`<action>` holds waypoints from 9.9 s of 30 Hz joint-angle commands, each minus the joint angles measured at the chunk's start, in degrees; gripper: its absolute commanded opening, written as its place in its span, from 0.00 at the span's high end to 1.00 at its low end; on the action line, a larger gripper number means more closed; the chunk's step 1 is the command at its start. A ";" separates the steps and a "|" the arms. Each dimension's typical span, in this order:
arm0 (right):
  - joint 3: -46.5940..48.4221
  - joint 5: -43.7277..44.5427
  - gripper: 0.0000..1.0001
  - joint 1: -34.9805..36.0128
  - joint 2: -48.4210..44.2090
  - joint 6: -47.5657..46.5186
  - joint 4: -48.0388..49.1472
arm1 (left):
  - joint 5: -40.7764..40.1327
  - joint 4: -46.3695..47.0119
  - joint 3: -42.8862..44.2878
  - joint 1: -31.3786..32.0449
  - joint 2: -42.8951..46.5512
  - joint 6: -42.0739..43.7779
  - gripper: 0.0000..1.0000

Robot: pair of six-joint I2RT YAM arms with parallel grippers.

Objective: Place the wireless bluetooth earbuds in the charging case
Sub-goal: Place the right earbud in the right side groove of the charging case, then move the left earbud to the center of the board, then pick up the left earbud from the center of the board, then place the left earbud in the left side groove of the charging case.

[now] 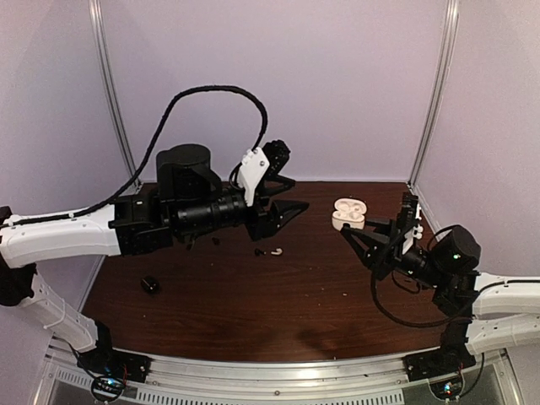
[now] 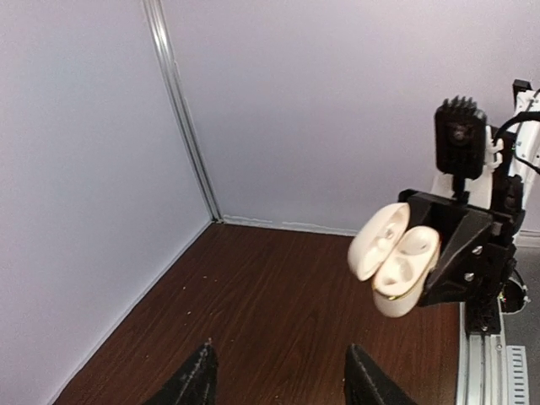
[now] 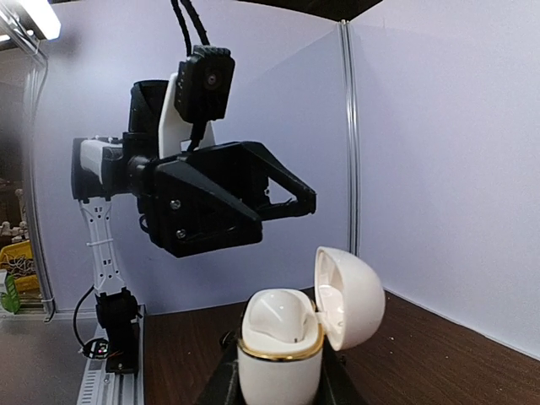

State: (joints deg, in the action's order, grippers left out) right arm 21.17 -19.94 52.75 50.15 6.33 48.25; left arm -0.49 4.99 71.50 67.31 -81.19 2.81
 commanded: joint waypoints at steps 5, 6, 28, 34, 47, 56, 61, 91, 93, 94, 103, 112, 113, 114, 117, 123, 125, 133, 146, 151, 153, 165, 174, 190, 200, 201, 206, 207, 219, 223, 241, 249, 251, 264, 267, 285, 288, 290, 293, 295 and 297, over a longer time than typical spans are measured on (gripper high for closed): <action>-0.68 3.22 1.00 -1.41 -6.89 2.40 -7.08 | -0.94 -11.72 2.05 -12.09 -0.63 -4.65 0.46; -0.35 3.53 1.00 -1.49 -7.48 2.27 -8.51 | -0.71 -12.71 2.46 -13.10 -1.28 -4.72 0.46; 2.30 3.10 1.00 -2.04 -11.30 0.97 -21.52 | 11.73 -41.29 28.51 -21.34 -37.88 3.96 0.42; 2.71 2.60 1.00 -2.08 -10.89 0.57 -21.89 | 13.33 -42.63 34.36 -21.34 -45.67 4.38 0.40; 2.82 2.61 1.00 -2.21 -11.56 0.44 -23.01 | 11.30 -46.98 45.52 -21.43 -57.45 4.90 0.48; 2.65 2.30 1.00 -2.31 -11.15 0.01 -22.07 | 11.49 -49.16 45.36 -21.69 -59.09 4.90 0.59; 2.83 1.87 1.00 -2.30 -11.08 -0.17 -22.23 | 13.10 -50.04 42.73 -21.69 -57.73 4.83 0.71; 3.40 -1.62 1.00 -2.31 -7.58 1.23 -20.02 | 6.37 -55.96 -2.58 -16.95 -26.28 -7.61 0.79; 3.19 -1.55 1.00 -2.35 -7.55 1.33 -19.74 | 5.05 -57.37 -1.55 -16.61 -26.60 -7.70 0.76; 3.08 -1.58 1.00 -2.31 -7.49 1.32 -19.63 | 4.63 -58.09 -0.73 -16.55 -27.00 -7.79 0.75; 2.93 -1.30 1.00 -2.31 -8.26 1.01 -20.37 | 1.37 -62.92 5.74 -15.92 -30.45 -8.08 0.68; 2.34 -0.98 1.00 -2.31 -9.27 0.79 -20.95 | 0.39 -65.97 11.32 -14.20 -34.05 -7.73 0.62; 2.28 -0.91 1.00 -2.30 -9.46 0.73 -21.06 | -0.61 -66.19 11.71 -14.14 -34.40 -7.73 0.63; 2.23 -0.77 1.00 -2.30 -9.65 0.71 -21.21 | -0.98 -66.51 11.99 -14.16 -34.70 -7.81 0.64; 2.08 -0.66 1.00 -2.30 -10.17 0.62 -21.54 | -1.06 -66.95 12.49 -14.15 -35.18 -7.88 0.67; 1.60 -0.62 1.00 -2.30 -10.71 0.68 -21.43 | -1.81 -67.46 12.61 -14.01 -35.96 -7.99 0.69; 1.64 -0.62 1.00 -2.31 -10.89 0.45 -21.69 | -1.58 -67.50 12.49 -13.92 -36.06 -7.99 0.71; 1.50 -0.62 1.00 -2.31 -10.73 0.20 -21.58 | -0.81 -67.57 11.25 -13.56 -36.11 -8.26 0.70; 1.59 -0.52 1.00 -2.29 -10.60 0.04 -21.53 | 0.40 -67.40 11.13 -13.04 -36.76 -7.99 0.70; 1.53 -0.49 1.00 -2.35 -10.60 0.09 -21.46 | 0.32 -67.22 10.69 -12.99 -36.98 -7.99 0.72; 1.51 -0.45 1.00 -2.30 -10.68 0.09 -21.44 | 0.23 -67.25 10.67 -13.00 -37.01 -7.99 0.74; 1.53 -0.06 1.00 -2.31 -10.68 0.05 -21.44 | -2.23 -67.07 12.51 -13.06 -34.81 -8.21 0.88; 1.86 0.71 1.00 -2.31 -10.56 -0.08 -20.82 | -1.40 -60.68 14.28 -14.19 -27.42 -8.83 0.91; 0.47 3.97 1.00 -2.30 -7.53 -3.86 -9.69 | 0.10 -27.04 9.48 -13.57 -2.57 -7.98 0.91; -0.19 1.55 1.00 -2.30 -0.45 -5.60 5.46 | 0.49 -7.27 3.69 -6.19 3.56 -6.25 0.92; -0.31 1.03 1.00 -2.30 0.01 -5.62 6.88 | 1.37 -5.80 3.38 -5.42 3.72 -6.24 0.92; -0.26 -0.90 1.00 -2.22 1.89 -9.38 10.48 | 3.84 2.67 1.28 -2.48 4.50 -6.08 0.92; -0.25 -1.37 1.00 -2.21 2.18 -9.93 10.95 | 4.50 4.25 0.89 -2.10 4.62 -6.06 0.92; 0.79 -2.77 1.00 -1.04 4.72 -13.77 12.49 | 8.03 12.31 -0.80 1.50 3.14 -4.60 0.93; 0.98 -2.62 1.00 -0.90 5.88 -11.32 14.06 | 9.04 12.90 -0.21 1.60 1.96 -4.26 0.94; 2.12 -1.95 1.00 0.49 8.06 -8.27 15.99 | 10.84 16.71 2.83 1.60 -4.64 -6.05 0.95; 2.14 -1.74 1.00 0.72 8.08 -8.26 16.42 | 9.65 16.50 3.11 1.55 -5.60 -6.15 0.95; 2.12 -1.60 1.00 0.80 7.88 -8.33 16.43 | 9.32 16.25 3.18 1.60 -5.71 -6.06 0.95; 1.96 -1.55 1.00 0.95 7.52 -8.18 16.59 | 7.51 14.47 3.39 1.60 -6.72 -5.71 0.95; 1.95 -1.51 1.00 0.95 7.42 -8.17 16.61 | 6.51 13.99 3.37 1.55 -7.00 -5.58 0.95; 0.86 0.07 1.00 0.95 6.74 -7.73 18.13 | 4.16 8.75 5.39 1.58 -8.34 -5.88 0.81; 0.37 0.74 1.00 0.95 6.46 -7.61 18.28 | 4.46 8.21 5.66 1.63 -7.76 -5.69 0.79; 0.13 1.13 1.00 0.94 6.24 -7.43 18.28 | 4.87 8.13 5.58 1.60 -7.23 -5.27 0.76; -0.25 1.64 1.00 0.95 6.19 -7.13 18.37 | 5.06 7.66 5.49 1.57 -6.80 -4.56 0.71; -0.33 1.87 1.00 0.95 6.32 -6.99 18.42 | 6.47 7.23 5.55 1.60 -6.62 -4.23 0.66; -0.50 2.17 1.00 0.95 6.45 -6.82 18.45 | 8.71 6.63 5.49 1.60 -6.41 -3.66 0.59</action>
State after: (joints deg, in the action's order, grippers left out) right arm 21.28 -19.05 53.36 57.54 -1.50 63.24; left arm 5.13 13.39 75.68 68.95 -88.71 -2.39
